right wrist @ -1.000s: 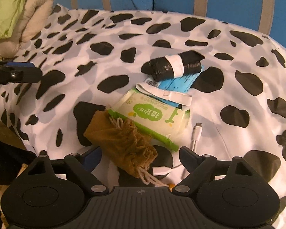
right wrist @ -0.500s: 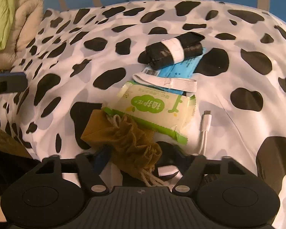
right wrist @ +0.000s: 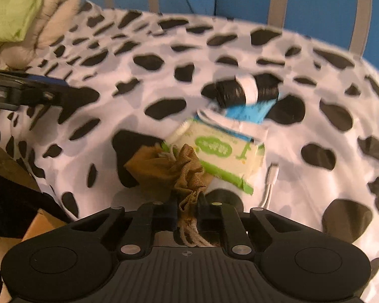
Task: Organize soft objects
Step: 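Move right gripper to the tan drawstring pouch and close on it, then lift the pouch with the right gripper while left gripper moves to the green wipes pack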
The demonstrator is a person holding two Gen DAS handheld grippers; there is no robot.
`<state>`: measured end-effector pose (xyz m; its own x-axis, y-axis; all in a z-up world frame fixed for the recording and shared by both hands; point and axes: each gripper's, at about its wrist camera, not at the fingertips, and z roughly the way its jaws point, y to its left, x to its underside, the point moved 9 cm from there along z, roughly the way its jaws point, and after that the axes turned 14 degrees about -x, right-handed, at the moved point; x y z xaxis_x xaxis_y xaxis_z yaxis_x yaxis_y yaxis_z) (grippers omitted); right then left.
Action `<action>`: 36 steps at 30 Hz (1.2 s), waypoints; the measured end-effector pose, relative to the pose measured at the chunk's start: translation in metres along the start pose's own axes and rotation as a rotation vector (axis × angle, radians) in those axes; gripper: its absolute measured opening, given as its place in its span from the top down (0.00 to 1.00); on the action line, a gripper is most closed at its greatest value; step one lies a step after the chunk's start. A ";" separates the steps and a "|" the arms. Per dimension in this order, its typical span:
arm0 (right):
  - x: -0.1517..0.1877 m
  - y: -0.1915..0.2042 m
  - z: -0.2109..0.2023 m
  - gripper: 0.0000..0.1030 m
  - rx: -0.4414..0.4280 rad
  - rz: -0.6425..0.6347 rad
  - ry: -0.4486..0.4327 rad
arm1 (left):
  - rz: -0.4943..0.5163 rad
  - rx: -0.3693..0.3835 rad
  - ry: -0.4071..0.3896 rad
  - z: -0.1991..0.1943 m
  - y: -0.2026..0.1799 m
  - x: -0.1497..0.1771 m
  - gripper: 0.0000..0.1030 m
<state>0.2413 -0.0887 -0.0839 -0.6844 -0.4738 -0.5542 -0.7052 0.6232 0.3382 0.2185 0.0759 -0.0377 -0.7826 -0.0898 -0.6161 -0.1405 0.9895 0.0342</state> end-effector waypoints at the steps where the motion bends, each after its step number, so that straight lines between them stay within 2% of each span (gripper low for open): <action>1: -0.003 0.003 -0.007 0.86 -0.001 -0.009 -0.022 | 0.002 -0.001 -0.001 0.000 0.000 0.000 0.20; 4: -0.012 0.006 -0.027 0.86 0.008 -0.017 -0.089 | 0.007 -0.002 -0.004 0.000 -0.001 0.002 0.20; 9: -0.018 -0.001 -0.056 0.86 0.051 0.008 -0.155 | 0.019 0.001 -0.011 0.000 -0.005 0.003 0.20; 18: -0.011 -0.032 -0.103 0.86 0.195 0.099 -0.228 | 0.073 0.028 -0.013 0.002 -0.027 0.007 0.20; 23: -0.005 -0.050 -0.120 0.86 0.277 0.116 -0.240 | 0.128 0.033 -0.026 0.004 -0.045 0.008 0.20; 31: 0.006 -0.068 -0.129 0.86 0.290 0.165 -0.232 | 0.245 0.078 -0.065 0.007 -0.082 0.007 0.19; 36: 0.012 -0.074 -0.135 0.86 0.290 0.189 -0.231 | 0.377 0.130 -0.110 0.012 -0.111 0.008 0.19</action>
<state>0.2605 -0.2250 -0.0127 -0.7141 -0.2023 -0.6702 -0.4669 0.8509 0.2407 0.2352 -0.0338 -0.0553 -0.6942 0.2877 -0.6598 0.2273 0.9574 0.1783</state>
